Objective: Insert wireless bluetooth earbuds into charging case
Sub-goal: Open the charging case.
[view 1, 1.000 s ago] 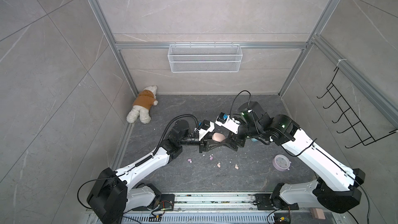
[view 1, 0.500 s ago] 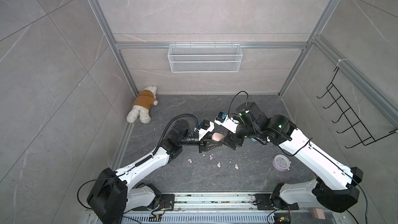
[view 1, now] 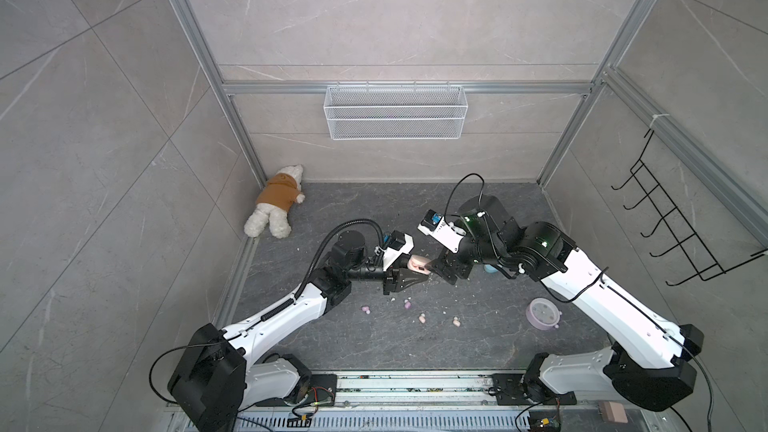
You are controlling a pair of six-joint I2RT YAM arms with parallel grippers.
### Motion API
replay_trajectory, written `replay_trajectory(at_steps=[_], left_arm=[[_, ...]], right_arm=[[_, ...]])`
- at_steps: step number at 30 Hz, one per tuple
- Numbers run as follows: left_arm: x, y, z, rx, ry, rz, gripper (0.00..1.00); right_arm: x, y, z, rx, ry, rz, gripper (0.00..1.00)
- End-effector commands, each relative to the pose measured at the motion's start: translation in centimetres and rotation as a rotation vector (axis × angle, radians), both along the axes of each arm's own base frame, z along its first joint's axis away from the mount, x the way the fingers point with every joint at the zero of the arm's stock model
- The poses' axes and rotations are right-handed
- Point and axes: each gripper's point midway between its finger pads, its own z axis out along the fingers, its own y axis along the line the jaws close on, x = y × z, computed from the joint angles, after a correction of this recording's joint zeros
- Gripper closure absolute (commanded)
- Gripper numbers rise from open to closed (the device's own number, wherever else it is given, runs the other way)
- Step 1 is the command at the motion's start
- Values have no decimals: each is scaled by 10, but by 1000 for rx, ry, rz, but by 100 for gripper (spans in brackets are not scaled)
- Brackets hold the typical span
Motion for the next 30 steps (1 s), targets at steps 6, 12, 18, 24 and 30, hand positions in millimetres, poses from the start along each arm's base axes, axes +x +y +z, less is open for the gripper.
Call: replay_trajectory(at_steps=[6,12,18,24,30], left_arm=[[-16,2,35,-81,-117,-70,75],[-15,1,30,-74,-112,-68,75],[-12,1,32,-74,-120,-58,76],[7,5,27,-73,-123,8,76],[41,20,32,-90,-143,132,76]], right_arm=[[17,-15,18,16,-63,-104,12],[20,-18,18,15,-55,-124,11],[18,-25,22,38,-31,-154,8],[-5,-35,23,125,113,-188,2],[-29,-50,-13,207,325,-349,0]])
